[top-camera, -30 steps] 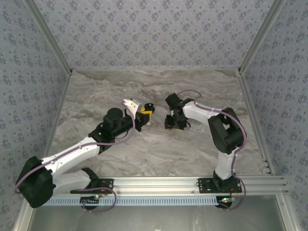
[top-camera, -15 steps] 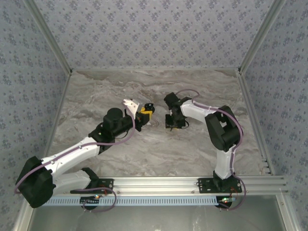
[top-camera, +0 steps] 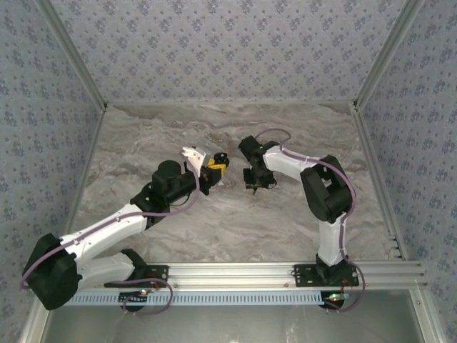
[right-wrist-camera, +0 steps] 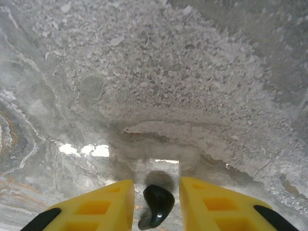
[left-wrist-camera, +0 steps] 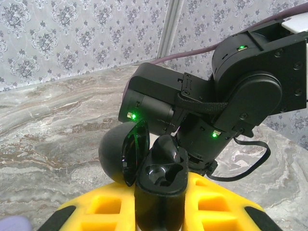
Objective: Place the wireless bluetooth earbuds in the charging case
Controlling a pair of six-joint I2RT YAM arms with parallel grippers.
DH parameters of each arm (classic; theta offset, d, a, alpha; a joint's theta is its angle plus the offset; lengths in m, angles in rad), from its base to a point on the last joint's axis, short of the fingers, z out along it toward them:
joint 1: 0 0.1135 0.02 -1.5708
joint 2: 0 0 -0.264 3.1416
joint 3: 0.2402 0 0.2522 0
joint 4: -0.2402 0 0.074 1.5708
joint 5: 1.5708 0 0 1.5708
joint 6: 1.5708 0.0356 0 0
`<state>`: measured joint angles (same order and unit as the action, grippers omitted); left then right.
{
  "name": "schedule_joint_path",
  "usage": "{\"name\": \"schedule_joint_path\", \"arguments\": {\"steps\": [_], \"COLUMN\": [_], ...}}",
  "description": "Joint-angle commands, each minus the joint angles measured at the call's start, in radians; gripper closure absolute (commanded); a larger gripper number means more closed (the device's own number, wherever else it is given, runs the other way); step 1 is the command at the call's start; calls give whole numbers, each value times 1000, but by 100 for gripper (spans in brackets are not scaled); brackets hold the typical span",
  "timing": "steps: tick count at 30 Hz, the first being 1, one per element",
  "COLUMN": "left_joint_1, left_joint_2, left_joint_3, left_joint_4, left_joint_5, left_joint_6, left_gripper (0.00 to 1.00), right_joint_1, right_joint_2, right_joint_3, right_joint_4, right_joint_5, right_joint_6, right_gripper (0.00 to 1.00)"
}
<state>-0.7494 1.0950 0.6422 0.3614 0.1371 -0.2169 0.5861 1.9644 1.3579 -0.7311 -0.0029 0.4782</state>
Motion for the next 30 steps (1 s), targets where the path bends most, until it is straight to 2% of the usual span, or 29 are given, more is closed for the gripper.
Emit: {"name": "schedule_joint_path", "arguments": {"steps": [1, 30], "left_joint_1": [-9, -8], "left_joint_2": [-18, -35], "left_joint_3": [2, -9], "left_joint_4": [17, 13], "left_joint_5": [-7, -11], "left_joint_6": [20, 19], "left_gripper": [83, 83], "right_joint_1": [10, 55], "right_joint_2": [39, 49], "right_joint_3": [35, 95], "right_joint_4": [-45, -80], "right_joint_5": [30, 36], "right_joint_6": [-10, -72], "right_gripper": [70, 71]}}
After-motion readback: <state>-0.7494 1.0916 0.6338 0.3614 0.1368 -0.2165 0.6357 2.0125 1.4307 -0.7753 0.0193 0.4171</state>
